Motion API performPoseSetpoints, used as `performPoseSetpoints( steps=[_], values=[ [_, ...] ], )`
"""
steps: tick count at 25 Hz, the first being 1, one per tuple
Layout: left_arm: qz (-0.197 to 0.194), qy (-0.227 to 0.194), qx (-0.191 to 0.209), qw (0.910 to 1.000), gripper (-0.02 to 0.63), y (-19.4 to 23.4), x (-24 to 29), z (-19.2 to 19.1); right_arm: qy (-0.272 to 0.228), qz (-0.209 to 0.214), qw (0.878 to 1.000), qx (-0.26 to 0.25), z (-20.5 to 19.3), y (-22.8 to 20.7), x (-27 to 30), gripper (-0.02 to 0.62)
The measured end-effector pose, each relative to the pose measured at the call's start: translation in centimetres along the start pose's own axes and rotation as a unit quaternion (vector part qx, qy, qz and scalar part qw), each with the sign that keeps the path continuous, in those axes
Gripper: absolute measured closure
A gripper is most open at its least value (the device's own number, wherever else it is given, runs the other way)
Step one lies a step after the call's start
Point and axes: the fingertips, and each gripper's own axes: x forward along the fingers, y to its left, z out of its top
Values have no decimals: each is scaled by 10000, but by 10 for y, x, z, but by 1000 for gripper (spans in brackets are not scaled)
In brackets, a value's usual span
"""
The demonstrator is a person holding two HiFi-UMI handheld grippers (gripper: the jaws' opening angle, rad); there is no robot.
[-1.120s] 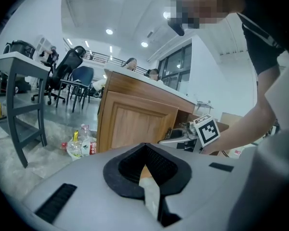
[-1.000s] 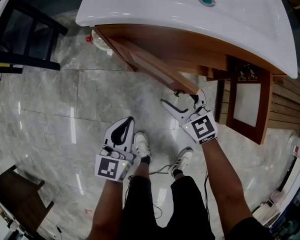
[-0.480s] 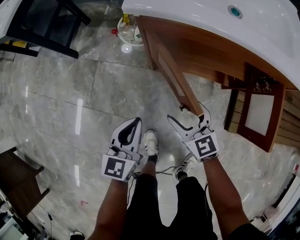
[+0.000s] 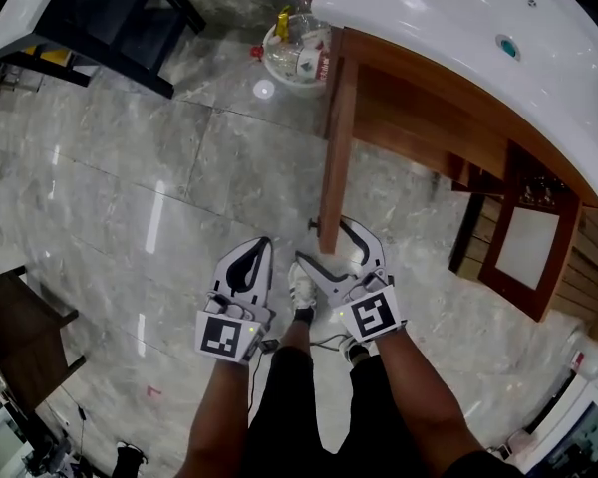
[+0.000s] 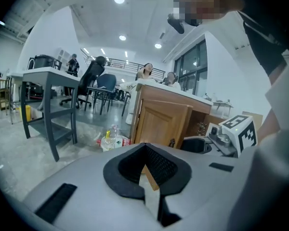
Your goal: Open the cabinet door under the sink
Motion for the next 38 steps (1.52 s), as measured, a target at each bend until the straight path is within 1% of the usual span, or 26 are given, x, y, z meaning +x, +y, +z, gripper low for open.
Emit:
performPoseSetpoints(
  steps=[3, 7, 9, 12, 14, 17, 20, 22, 24, 26, 27, 28, 30, 33, 38],
  values=[
    [102, -82, -133, 9998, 601, 7, -4, 4, -140, 28, 9999, 91, 11, 5, 14, 236],
    [161, -119, -118, 9997, 600, 14, -10, 8, -154, 46, 9999, -18, 16, 10, 13, 236],
    [154, -120, -110, 9997, 601, 14, -11, 10, -190, 14, 9998, 29, 18, 9, 6, 236],
    [159, -139, -103, 9997, 601, 10, -11, 15, -357, -89, 9990, 239, 26, 5, -9, 236],
    [173, -165, -93, 9997, 601, 5, -14, 22, -437, -185, 9985, 285, 35, 4, -22, 236],
    [152, -178, -43, 9997, 601, -8, -21, 40, -342, -245, 9990, 166, 51, 4, -47, 236],
    [34, -195, 132, 9997, 601, -28, -31, 62, -173, -334, 9993, 10, 65, 7, -75, 241],
    [-41, -358, 212, 9991, 601, -42, -35, 91, -165, -492, 9986, -86, 76, 6, -94, 312],
    [-61, -456, 331, 9984, 601, -53, -41, 119, -275, -629, 9975, -165, 96, 2, -113, 381],
    [-26, -612, 374, 9974, 601, -63, -52, 148, -336, -687, 9967, -277, 119, 0, -133, 394],
    [3, -724, 362, 9967, 601, -69, -58, 163, -392, -742, 9960, -310, 133, -1, -145, 422],
    [34, -820, 346, 9960, 601, -75, -63, 176, -499, -834, 9947, -322, 148, -3, -157, 448],
    [49, -939, 325, 9950, 601, -88, -70, 203, -793, -1065, 9906, -329, 183, -9, -180, 525],
    [-120, -1040, 465, 9934, 601, -116, -74, 240, -1034, -1284, 9854, -415, 231, -16, -210, 565],
    [-451, -1191, 636, 9898, 601, -164, -90, 282, -1208, -1595, 9775, -668, 290, -13, -260, 571]
  ],
)
